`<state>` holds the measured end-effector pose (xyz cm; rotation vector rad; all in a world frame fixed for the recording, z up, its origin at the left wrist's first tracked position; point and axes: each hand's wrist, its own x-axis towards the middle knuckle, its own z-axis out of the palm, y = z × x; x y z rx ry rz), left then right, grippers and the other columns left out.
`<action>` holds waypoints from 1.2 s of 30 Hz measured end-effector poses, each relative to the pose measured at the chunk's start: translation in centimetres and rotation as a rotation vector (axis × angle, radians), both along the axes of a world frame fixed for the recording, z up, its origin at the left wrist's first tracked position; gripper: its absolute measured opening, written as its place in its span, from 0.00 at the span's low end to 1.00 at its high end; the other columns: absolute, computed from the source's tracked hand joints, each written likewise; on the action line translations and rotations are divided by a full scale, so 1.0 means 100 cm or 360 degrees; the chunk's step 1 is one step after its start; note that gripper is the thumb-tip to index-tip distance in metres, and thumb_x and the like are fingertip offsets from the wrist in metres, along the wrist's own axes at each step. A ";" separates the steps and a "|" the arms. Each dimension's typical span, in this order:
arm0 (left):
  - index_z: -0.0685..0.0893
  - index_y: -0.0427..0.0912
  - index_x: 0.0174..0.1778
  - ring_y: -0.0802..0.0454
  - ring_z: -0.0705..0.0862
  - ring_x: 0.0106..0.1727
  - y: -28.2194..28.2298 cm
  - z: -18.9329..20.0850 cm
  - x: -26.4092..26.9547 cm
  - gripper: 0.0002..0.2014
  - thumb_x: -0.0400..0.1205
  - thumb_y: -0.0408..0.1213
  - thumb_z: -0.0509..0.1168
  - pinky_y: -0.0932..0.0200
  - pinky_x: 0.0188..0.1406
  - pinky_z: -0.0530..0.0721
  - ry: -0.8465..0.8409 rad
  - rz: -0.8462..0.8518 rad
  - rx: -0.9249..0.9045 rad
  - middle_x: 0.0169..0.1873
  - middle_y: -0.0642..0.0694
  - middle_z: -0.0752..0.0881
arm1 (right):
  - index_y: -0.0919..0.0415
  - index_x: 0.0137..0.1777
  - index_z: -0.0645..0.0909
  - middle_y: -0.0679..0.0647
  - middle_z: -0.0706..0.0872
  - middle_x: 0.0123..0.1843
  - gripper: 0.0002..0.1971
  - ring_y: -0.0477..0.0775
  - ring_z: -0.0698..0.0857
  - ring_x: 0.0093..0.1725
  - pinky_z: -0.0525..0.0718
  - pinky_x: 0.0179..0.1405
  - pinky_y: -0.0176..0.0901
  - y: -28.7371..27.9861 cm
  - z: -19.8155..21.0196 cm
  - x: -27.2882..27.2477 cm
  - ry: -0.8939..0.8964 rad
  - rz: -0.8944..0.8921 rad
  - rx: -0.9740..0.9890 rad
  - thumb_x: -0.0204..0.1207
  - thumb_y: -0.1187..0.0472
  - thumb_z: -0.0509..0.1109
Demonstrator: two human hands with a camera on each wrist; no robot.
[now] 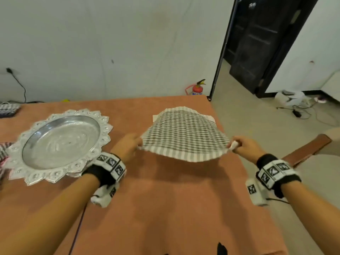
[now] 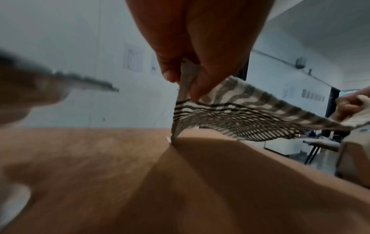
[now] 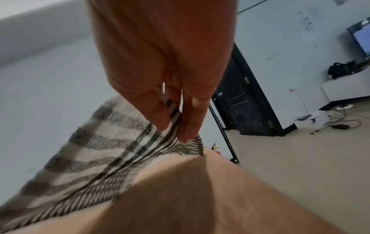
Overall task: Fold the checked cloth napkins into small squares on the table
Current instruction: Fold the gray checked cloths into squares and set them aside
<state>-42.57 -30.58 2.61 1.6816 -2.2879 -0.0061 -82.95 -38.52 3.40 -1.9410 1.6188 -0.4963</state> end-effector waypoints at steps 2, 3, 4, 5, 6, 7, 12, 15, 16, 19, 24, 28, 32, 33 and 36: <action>0.82 0.36 0.30 0.39 0.83 0.27 0.027 -0.033 -0.009 0.13 0.55 0.18 0.73 0.58 0.27 0.81 -0.0040 -0.0097 0.0165 0.27 0.37 0.82 | 0.71 0.44 0.84 0.61 0.85 0.39 0.13 0.58 0.82 0.41 0.77 0.37 0.38 0.019 -0.036 -0.008 0.0103 0.0118 0.0095 0.65 0.81 0.63; 0.83 0.36 0.28 0.40 0.83 0.25 0.038 -0.043 -0.012 0.12 0.54 0.19 0.74 0.60 0.26 0.81 -0.0037 -0.0109 0.0219 0.26 0.38 0.82 | 0.71 0.43 0.85 0.63 0.87 0.39 0.13 0.61 0.84 0.43 0.79 0.40 0.44 0.027 -0.052 -0.011 0.0159 0.0190 0.0116 0.63 0.79 0.61; 0.84 0.37 0.28 0.41 0.84 0.26 0.050 -0.050 -0.017 0.10 0.55 0.21 0.73 0.61 0.26 0.83 -0.0025 -0.0103 0.0262 0.26 0.39 0.83 | 0.68 0.39 0.84 0.62 0.87 0.38 0.12 0.63 0.84 0.43 0.79 0.40 0.47 0.036 -0.063 -0.014 0.0219 0.0251 0.0147 0.62 0.77 0.60; 0.85 0.38 0.27 0.42 0.84 0.26 0.063 -0.055 -0.022 0.07 0.58 0.24 0.70 0.63 0.25 0.83 -0.0032 -0.0107 0.0273 0.25 0.41 0.83 | 0.62 0.33 0.82 0.59 0.85 0.34 0.13 0.61 0.82 0.40 0.77 0.38 0.45 0.045 -0.072 -0.019 0.0288 0.0302 0.0170 0.62 0.78 0.60; 0.86 0.40 0.26 0.46 0.84 0.26 0.073 -0.058 -0.027 0.05 0.59 0.27 0.68 0.66 0.23 0.81 -0.0029 -0.0132 0.0281 0.24 0.43 0.83 | 0.55 0.27 0.76 0.56 0.81 0.31 0.17 0.57 0.79 0.38 0.73 0.34 0.42 0.052 -0.079 -0.022 0.0367 0.0349 0.0171 0.63 0.79 0.60; 0.86 0.42 0.26 0.50 0.83 0.27 0.083 -0.065 -0.029 0.05 0.58 0.29 0.68 0.67 0.22 0.78 -0.0043 -0.0155 0.0273 0.24 0.45 0.83 | 0.50 0.24 0.68 0.53 0.78 0.29 0.22 0.55 0.76 0.36 0.68 0.31 0.42 0.062 -0.085 -0.026 0.0446 0.0388 0.0161 0.64 0.80 0.61; 0.87 0.40 0.37 0.40 0.86 0.39 0.116 -0.108 -0.021 0.11 0.64 0.24 0.66 0.55 0.36 0.86 -0.0041 0.0002 0.0570 0.40 0.40 0.88 | 0.53 0.24 0.67 0.54 0.80 0.28 0.17 0.58 0.77 0.37 0.70 0.35 0.46 0.092 -0.103 -0.042 0.0668 0.0465 0.0103 0.58 0.78 0.61; 0.87 0.45 0.35 0.46 0.86 0.36 0.135 -0.116 -0.023 0.09 0.65 0.31 0.63 0.62 0.33 0.82 -0.0094 -0.0041 0.0647 0.38 0.46 0.88 | 0.46 0.20 0.55 0.41 0.63 0.20 0.28 0.52 0.71 0.29 0.63 0.36 0.29 0.102 -0.111 -0.044 0.0647 0.0575 -0.0007 0.52 0.81 0.62; 0.87 0.46 0.38 0.47 0.86 0.39 0.139 -0.121 -0.024 0.09 0.67 0.32 0.64 0.61 0.36 0.82 -0.0101 -0.0059 0.0654 0.42 0.47 0.88 | 0.45 0.20 0.52 0.40 0.59 0.19 0.31 0.51 0.69 0.26 0.62 0.39 0.28 0.105 -0.112 -0.044 0.0636 0.0645 -0.0044 0.48 0.82 0.64; 0.88 0.48 0.41 0.49 0.85 0.42 0.148 -0.123 -0.021 0.09 0.68 0.32 0.68 0.59 0.39 0.83 -0.0132 -0.0038 0.0695 0.45 0.49 0.88 | 0.45 0.22 0.51 0.41 0.55 0.19 0.34 0.47 0.65 0.23 0.62 0.31 0.30 0.113 -0.117 -0.046 0.0646 0.0739 -0.0158 0.42 0.83 0.67; 0.86 0.44 0.31 0.49 0.85 0.38 0.159 -0.099 -0.031 0.08 0.62 0.27 0.69 0.66 0.35 0.79 -0.0178 -0.0216 0.0832 0.36 0.48 0.86 | 0.48 0.21 0.58 0.41 0.64 0.23 0.28 0.41 0.64 0.27 0.61 0.36 0.27 0.122 -0.126 -0.047 0.0779 0.0651 -0.0198 0.50 0.81 0.69; 0.88 0.42 0.38 0.46 0.84 0.44 0.160 -0.086 -0.033 0.11 0.71 0.32 0.60 0.58 0.41 0.79 -0.0340 -0.0189 0.0996 0.41 0.46 0.87 | 0.48 0.20 0.58 0.43 0.76 0.29 0.23 0.49 0.72 0.34 0.77 0.47 0.45 0.123 -0.132 -0.050 0.0975 0.0582 -0.0090 0.68 0.70 0.62; 0.89 0.42 0.41 0.47 0.84 0.44 0.146 -0.073 -0.050 0.11 0.73 0.32 0.60 0.60 0.38 0.78 -0.0326 -0.0169 0.0772 0.40 0.46 0.87 | 0.47 0.25 0.73 0.43 0.80 0.32 0.18 0.47 0.72 0.40 0.78 0.46 0.45 0.130 -0.100 -0.018 0.0820 0.0303 -0.0138 0.72 0.69 0.64; 0.87 0.40 0.51 0.46 0.82 0.52 0.139 -0.072 -0.061 0.14 0.78 0.31 0.57 0.57 0.48 0.77 -0.0274 -0.0082 0.0747 0.49 0.44 0.86 | 0.49 0.32 0.80 0.43 0.82 0.37 0.15 0.48 0.73 0.46 0.77 0.49 0.43 0.134 -0.092 0.000 0.0700 0.0288 -0.0123 0.74 0.69 0.63; 0.73 0.38 0.72 0.46 0.73 0.70 0.120 -0.080 -0.098 0.20 0.83 0.31 0.52 0.55 0.70 0.71 -0.0162 0.0112 0.0783 0.69 0.43 0.75 | 0.55 0.57 0.83 0.47 0.84 0.58 0.14 0.52 0.75 0.62 0.75 0.62 0.45 0.148 -0.086 0.063 0.0528 0.0327 -0.0060 0.80 0.65 0.58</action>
